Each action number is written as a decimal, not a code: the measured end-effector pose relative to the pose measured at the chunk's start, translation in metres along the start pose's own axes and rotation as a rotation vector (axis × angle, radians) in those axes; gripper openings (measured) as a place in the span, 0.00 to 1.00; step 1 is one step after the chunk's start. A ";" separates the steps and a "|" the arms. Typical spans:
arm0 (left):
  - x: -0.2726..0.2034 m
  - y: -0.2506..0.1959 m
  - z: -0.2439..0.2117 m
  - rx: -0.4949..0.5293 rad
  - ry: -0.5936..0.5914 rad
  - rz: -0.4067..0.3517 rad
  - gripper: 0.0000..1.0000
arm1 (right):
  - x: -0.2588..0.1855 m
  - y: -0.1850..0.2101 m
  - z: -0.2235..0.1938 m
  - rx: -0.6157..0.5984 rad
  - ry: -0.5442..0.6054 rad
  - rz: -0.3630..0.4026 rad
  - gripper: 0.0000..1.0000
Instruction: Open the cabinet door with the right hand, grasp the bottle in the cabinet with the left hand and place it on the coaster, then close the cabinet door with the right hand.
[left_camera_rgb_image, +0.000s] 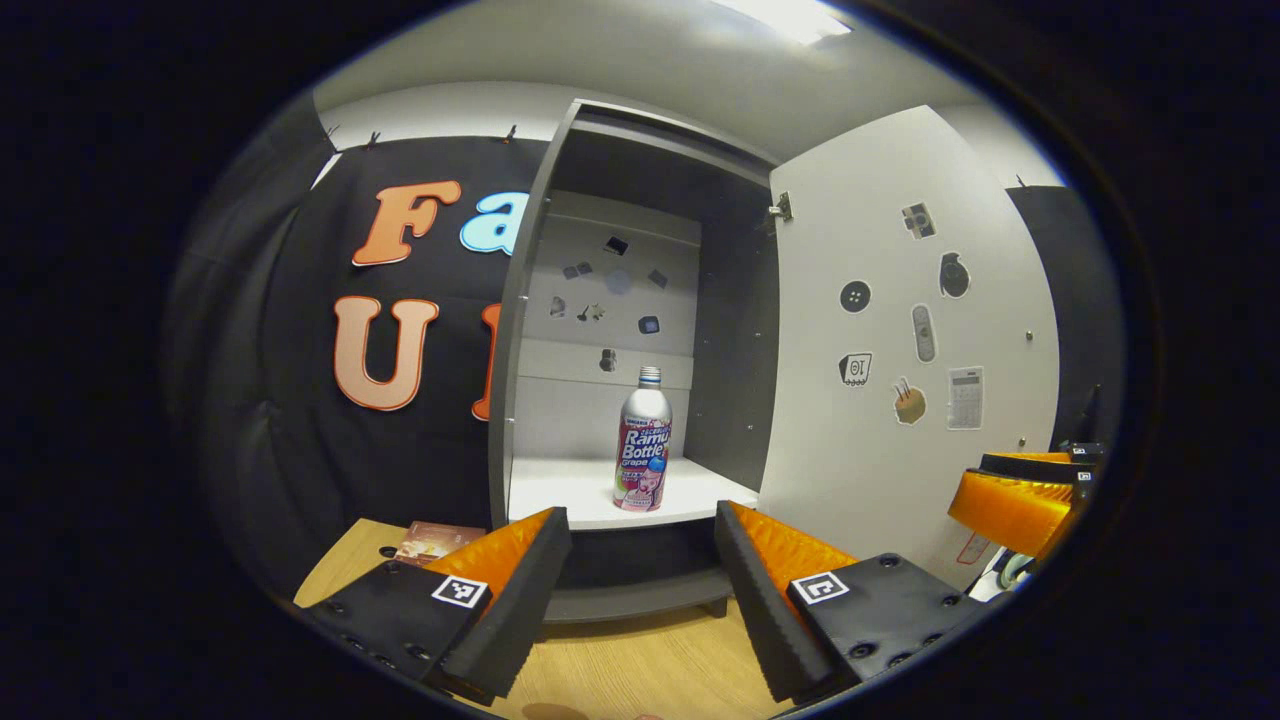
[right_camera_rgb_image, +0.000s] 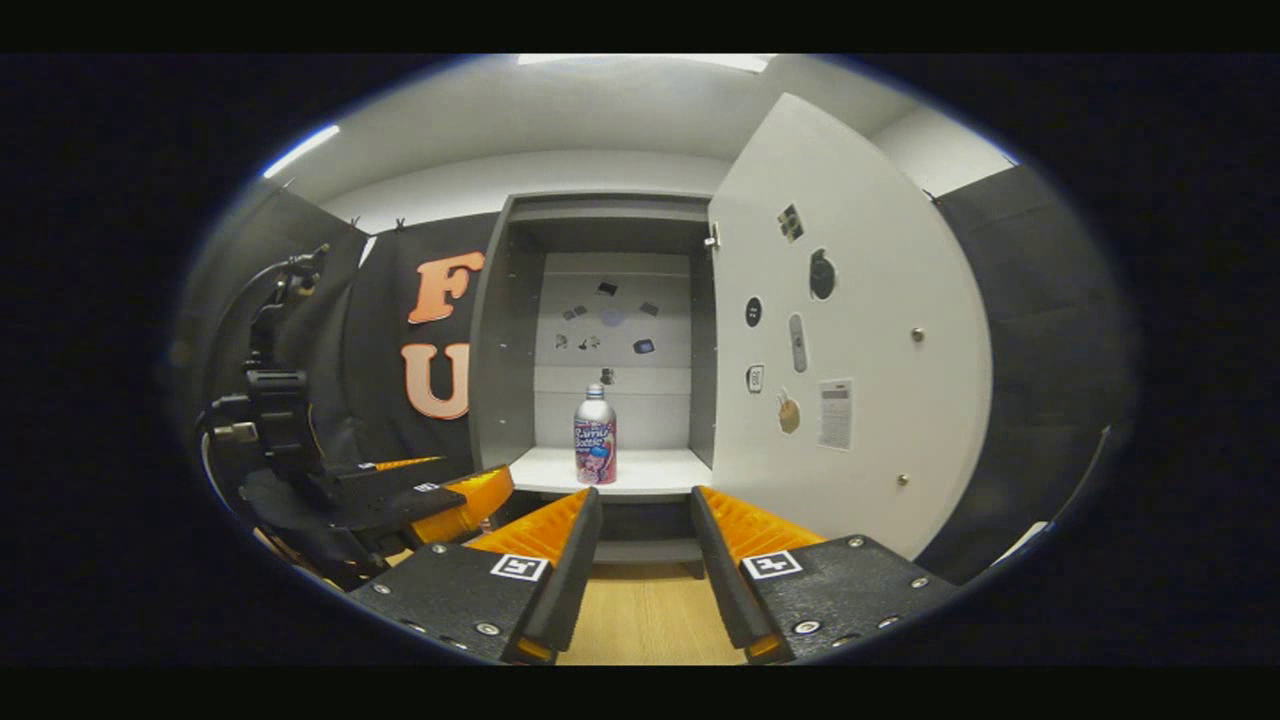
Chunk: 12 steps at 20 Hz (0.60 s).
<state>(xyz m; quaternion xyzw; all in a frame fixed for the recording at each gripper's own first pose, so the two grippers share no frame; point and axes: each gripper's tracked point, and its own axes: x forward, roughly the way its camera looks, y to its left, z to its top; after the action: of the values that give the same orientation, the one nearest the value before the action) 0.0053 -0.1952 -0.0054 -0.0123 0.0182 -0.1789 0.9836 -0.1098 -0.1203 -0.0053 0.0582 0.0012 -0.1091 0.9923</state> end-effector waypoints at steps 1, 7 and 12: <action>0.011 0.005 0.000 0.003 0.000 -0.022 0.94 | 0.013 0.006 -0.001 -0.010 -0.008 -0.017 0.57; 0.072 0.016 -0.006 0.007 0.012 -0.122 0.95 | 0.066 0.013 -0.012 0.005 0.002 -0.105 0.59; 0.113 0.020 0.001 0.010 -0.025 -0.141 0.96 | 0.093 0.005 -0.012 -0.006 0.005 -0.123 0.64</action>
<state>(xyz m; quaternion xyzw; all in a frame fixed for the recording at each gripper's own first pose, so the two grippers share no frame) 0.1180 -0.2160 -0.0088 -0.0107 0.0040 -0.2476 0.9688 -0.0176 -0.1346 -0.0180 0.0554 0.0075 -0.1696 0.9839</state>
